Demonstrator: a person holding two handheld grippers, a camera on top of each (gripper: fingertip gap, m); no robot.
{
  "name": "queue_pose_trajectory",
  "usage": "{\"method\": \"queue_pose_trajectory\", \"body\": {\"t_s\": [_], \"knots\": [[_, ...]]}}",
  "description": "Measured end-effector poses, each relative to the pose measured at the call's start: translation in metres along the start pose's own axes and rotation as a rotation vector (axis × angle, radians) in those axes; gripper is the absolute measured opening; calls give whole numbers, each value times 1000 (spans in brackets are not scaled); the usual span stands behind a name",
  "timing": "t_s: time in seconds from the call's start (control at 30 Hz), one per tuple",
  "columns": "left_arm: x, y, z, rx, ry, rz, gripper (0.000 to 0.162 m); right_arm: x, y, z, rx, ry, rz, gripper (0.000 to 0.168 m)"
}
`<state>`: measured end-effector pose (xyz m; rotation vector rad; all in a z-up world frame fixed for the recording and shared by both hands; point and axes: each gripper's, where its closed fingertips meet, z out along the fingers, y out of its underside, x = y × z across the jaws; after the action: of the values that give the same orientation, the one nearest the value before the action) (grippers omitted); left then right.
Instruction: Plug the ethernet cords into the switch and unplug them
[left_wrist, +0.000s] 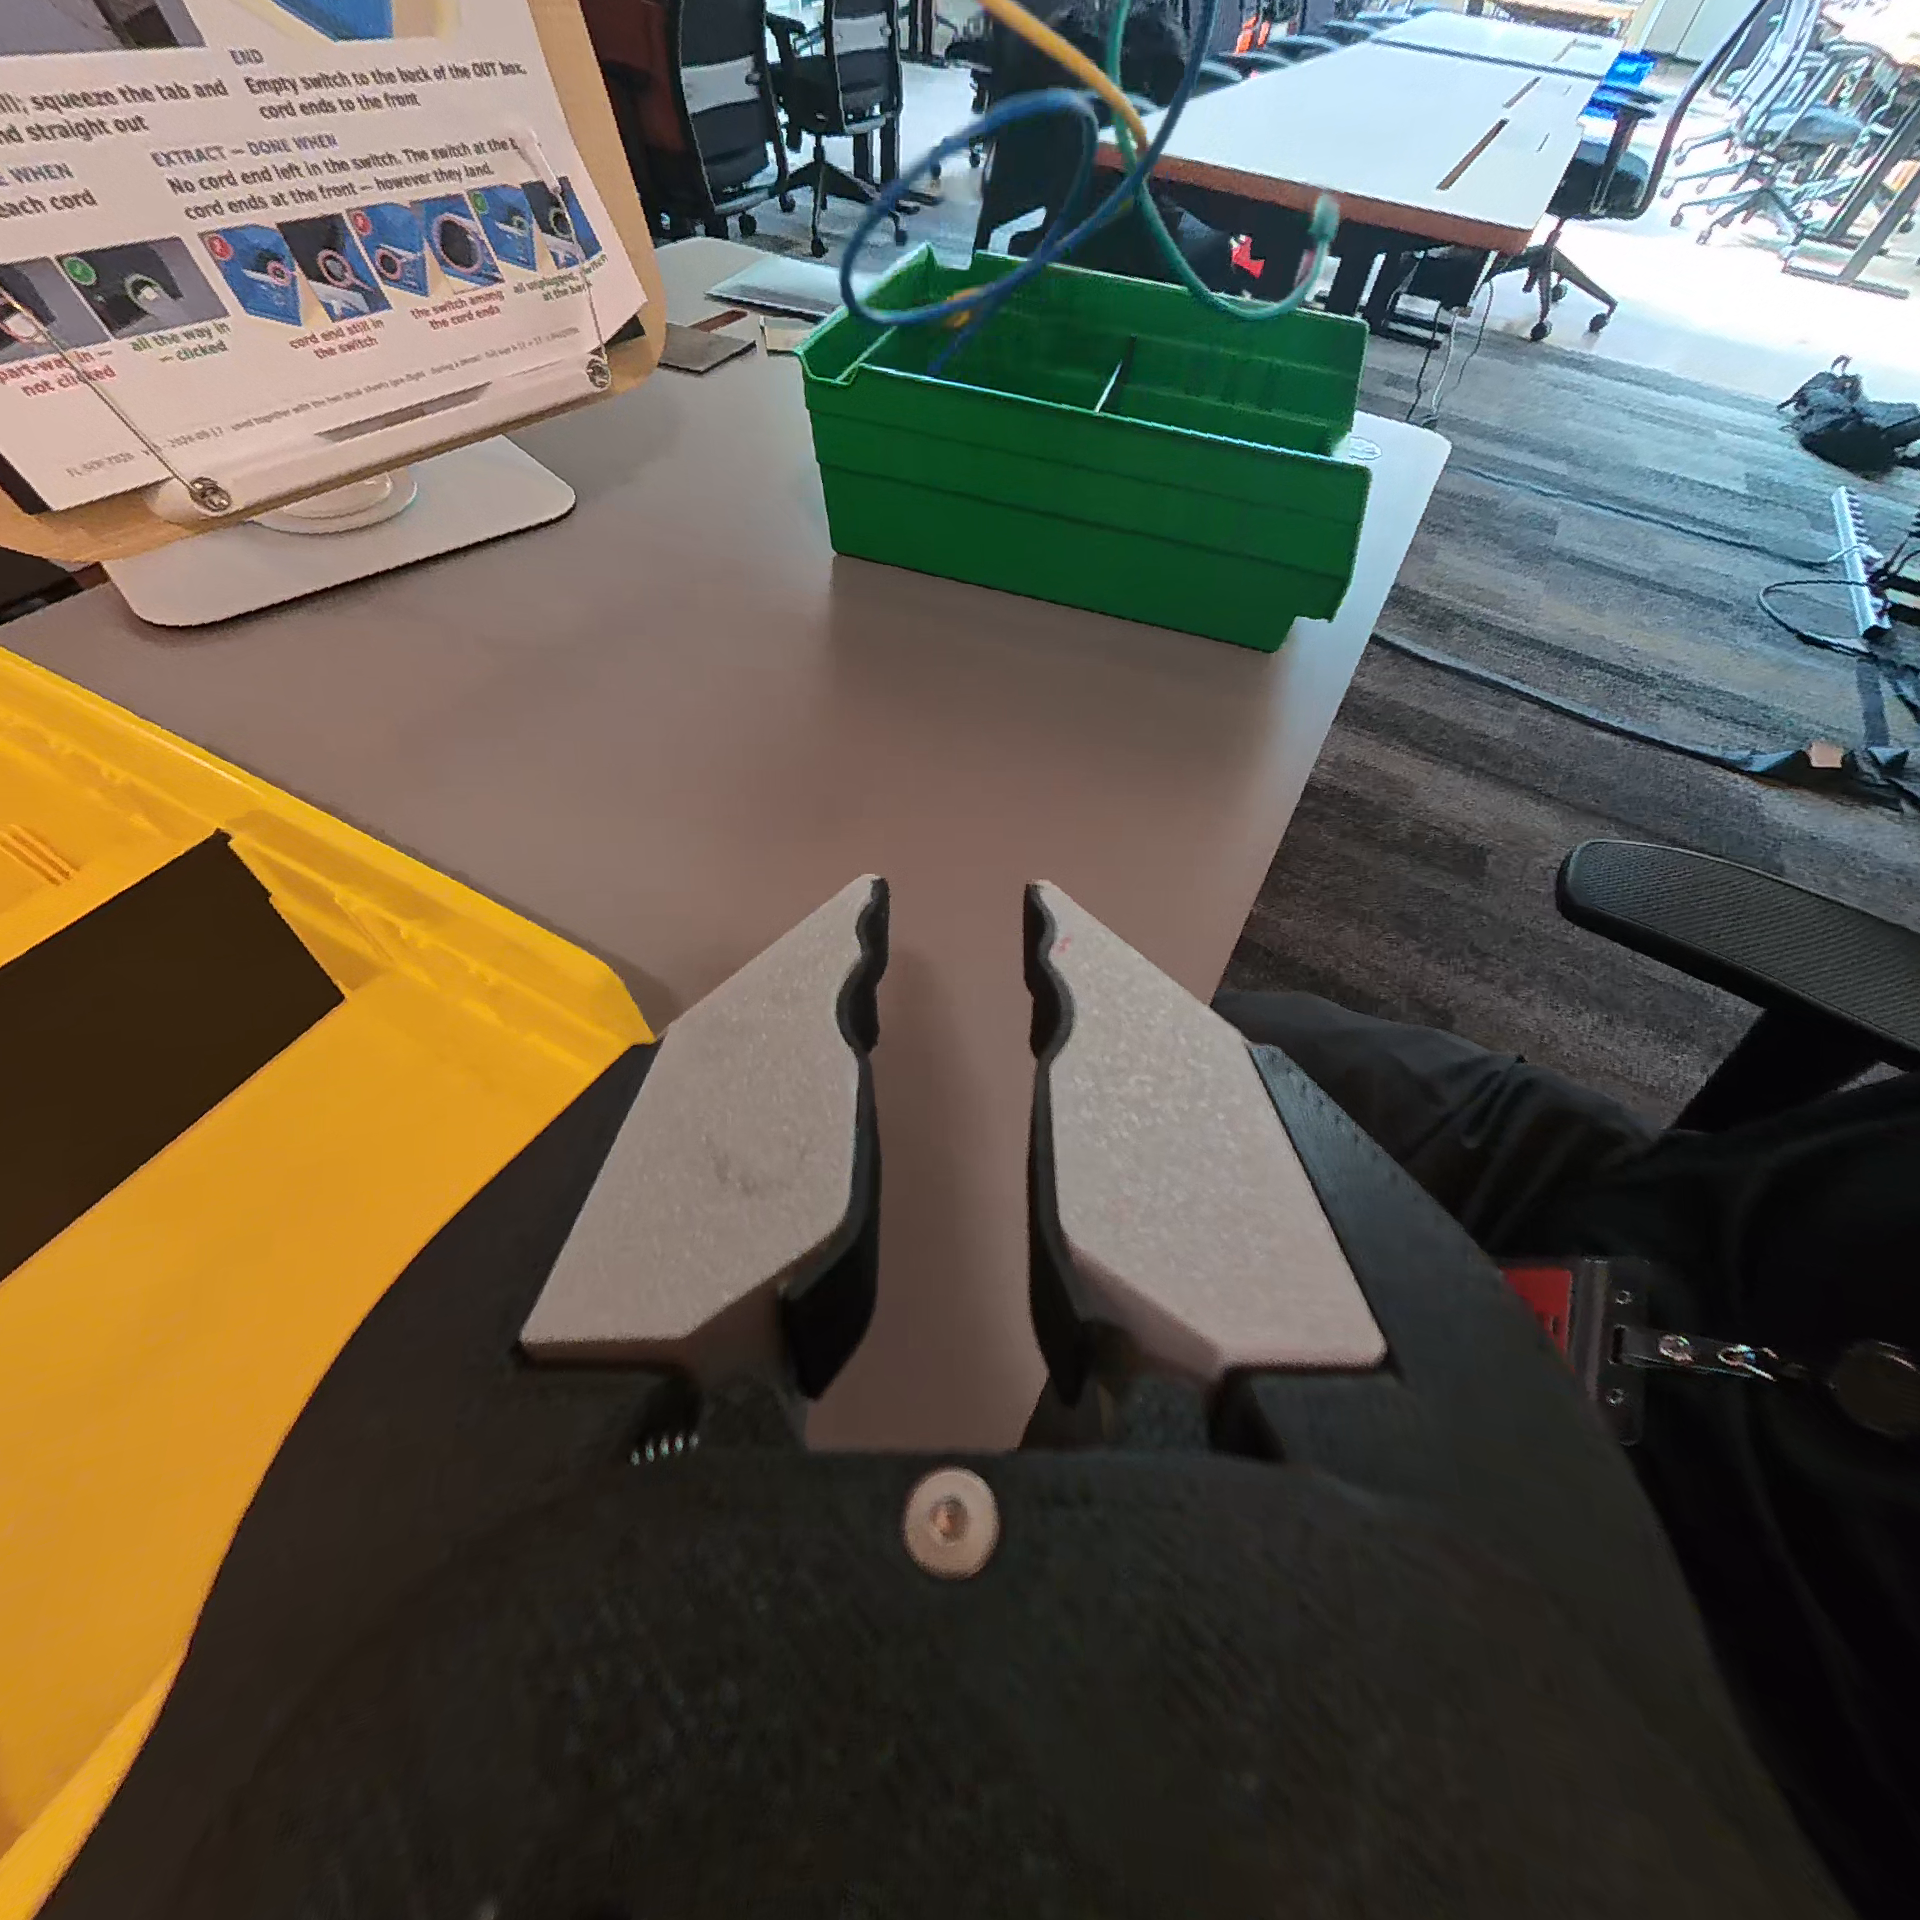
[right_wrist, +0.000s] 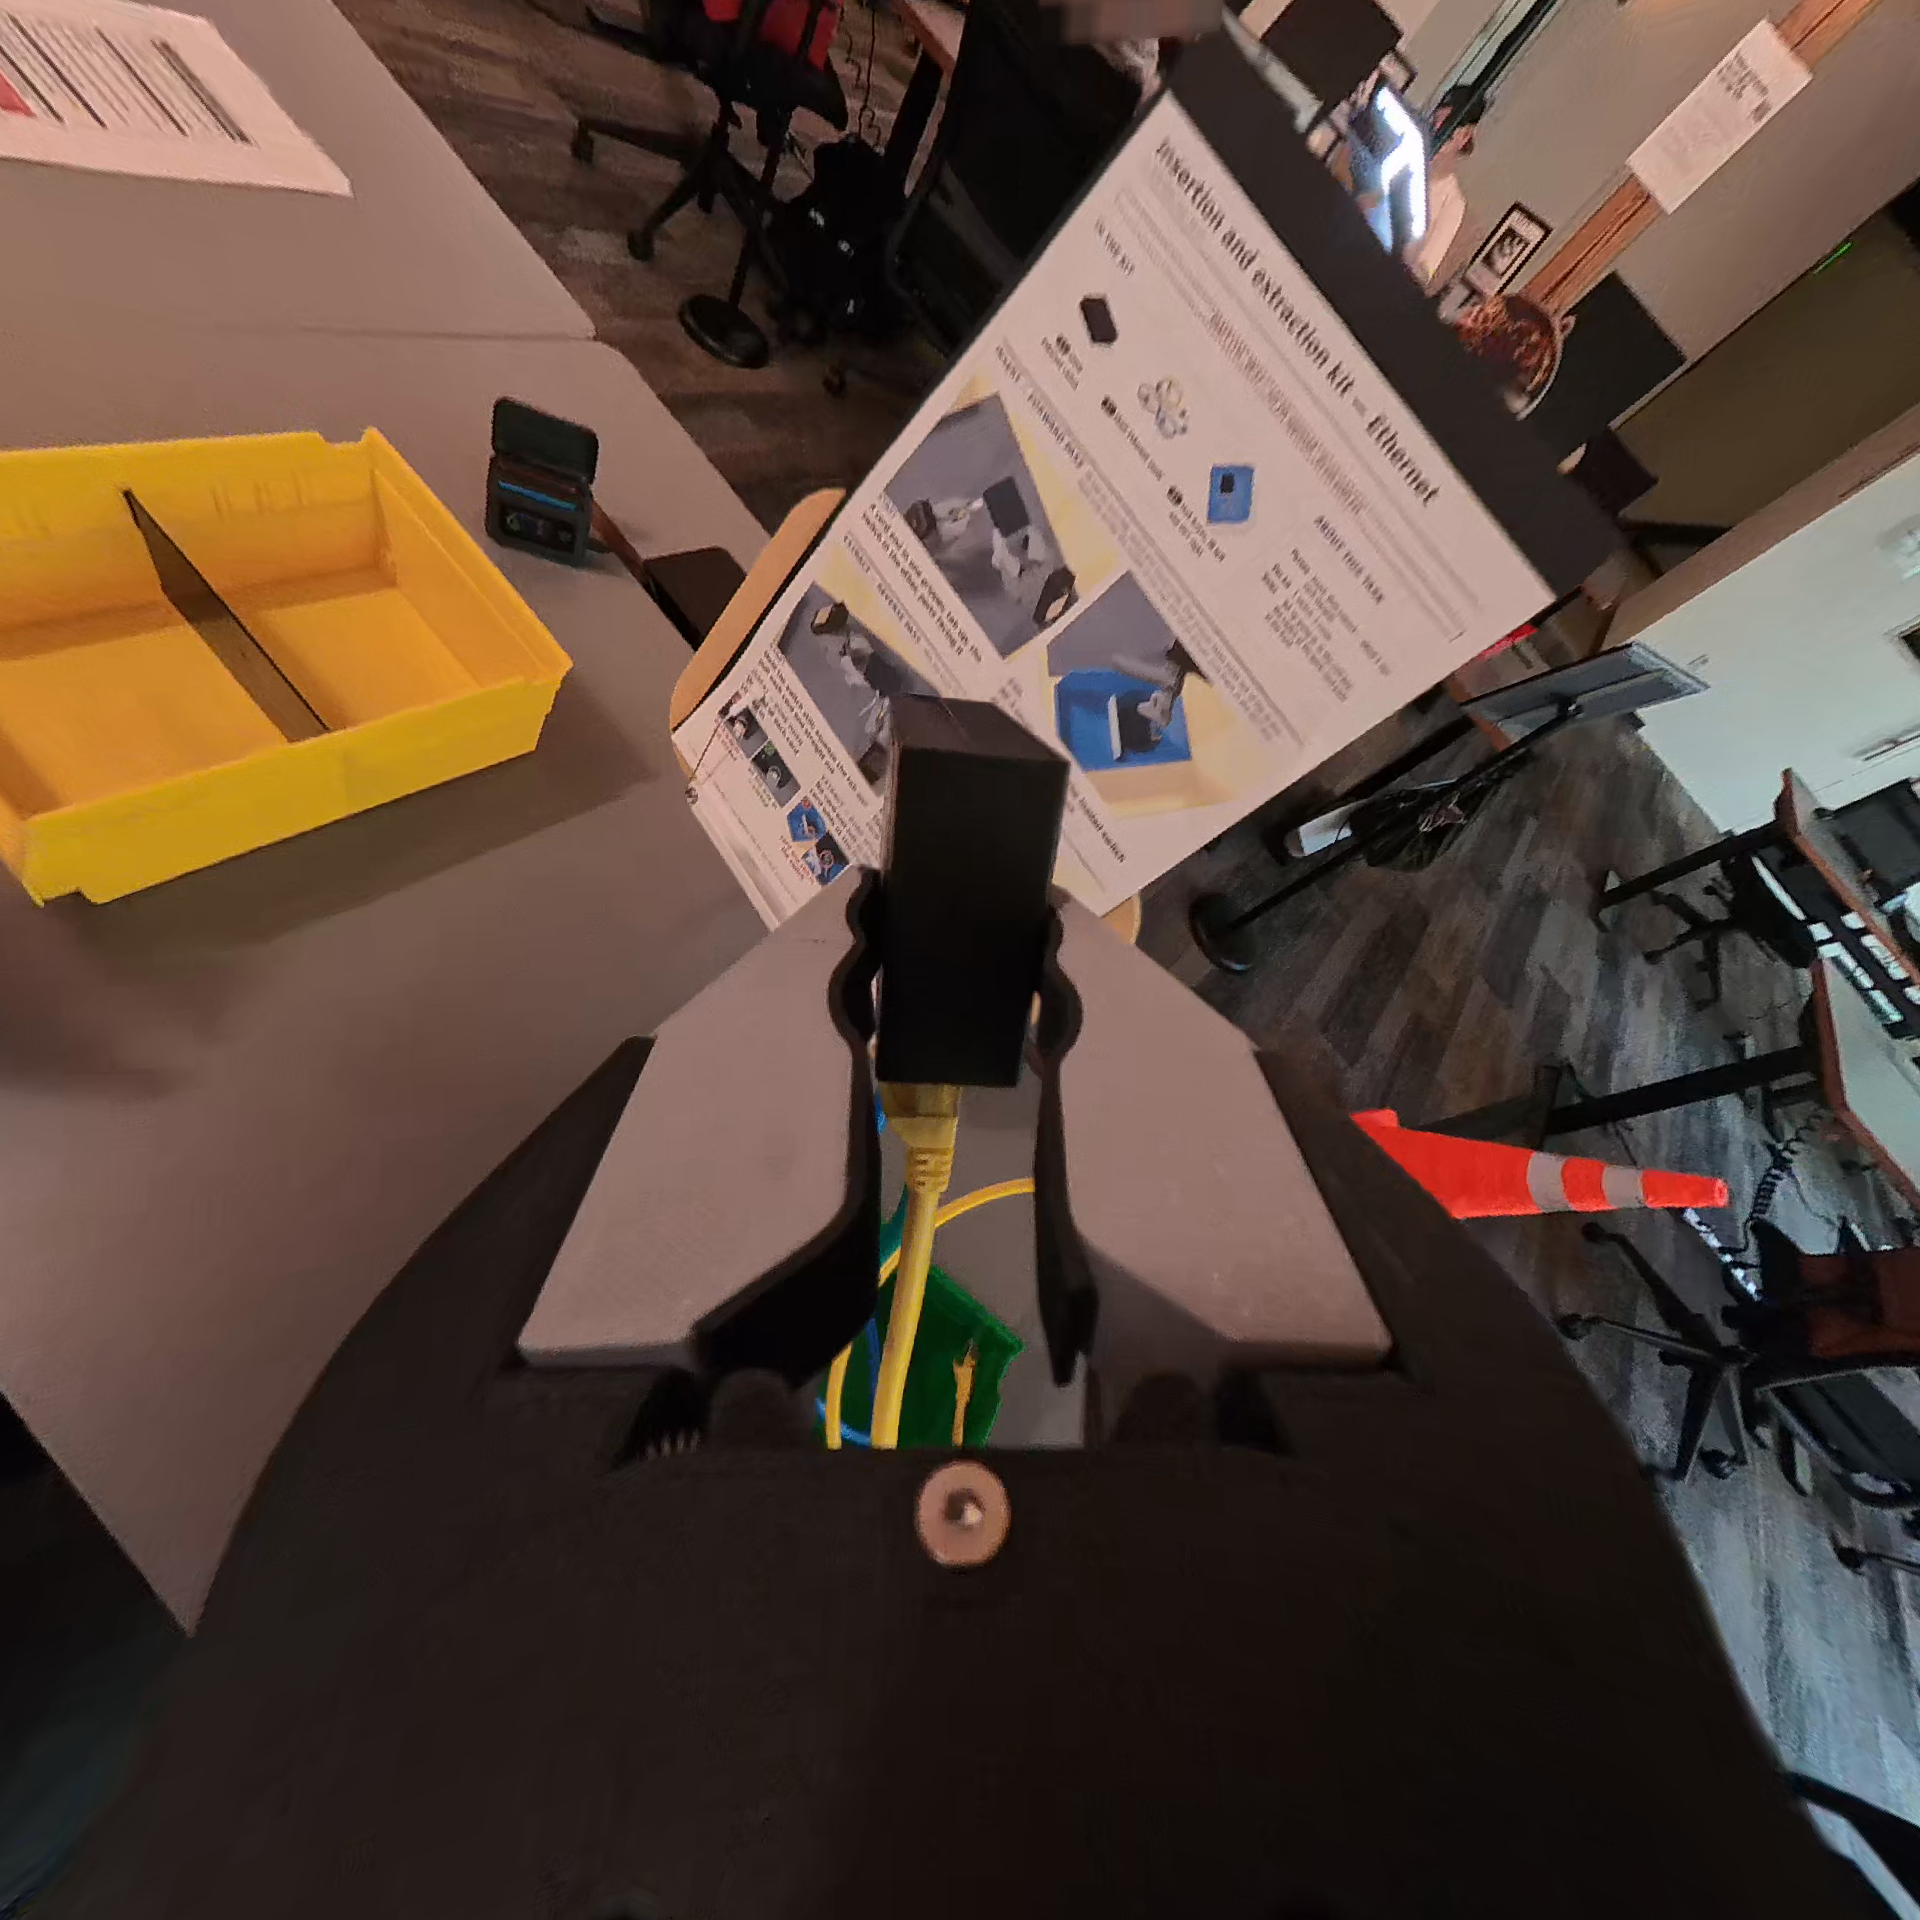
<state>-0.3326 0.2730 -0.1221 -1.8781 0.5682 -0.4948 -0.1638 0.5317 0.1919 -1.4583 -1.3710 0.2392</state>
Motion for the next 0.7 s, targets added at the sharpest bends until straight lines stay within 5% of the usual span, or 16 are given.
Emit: {"method": "queue_pose_trajectory", "body": {"t_s": [0.43,0.7], "knots": [[-5,0,-7,22,-1,-24,23,50,-68,-27,146,115,35,26],[-11,3,-7,24,-1,-48,23,60,-77,-19,254,113,8,26]]}}
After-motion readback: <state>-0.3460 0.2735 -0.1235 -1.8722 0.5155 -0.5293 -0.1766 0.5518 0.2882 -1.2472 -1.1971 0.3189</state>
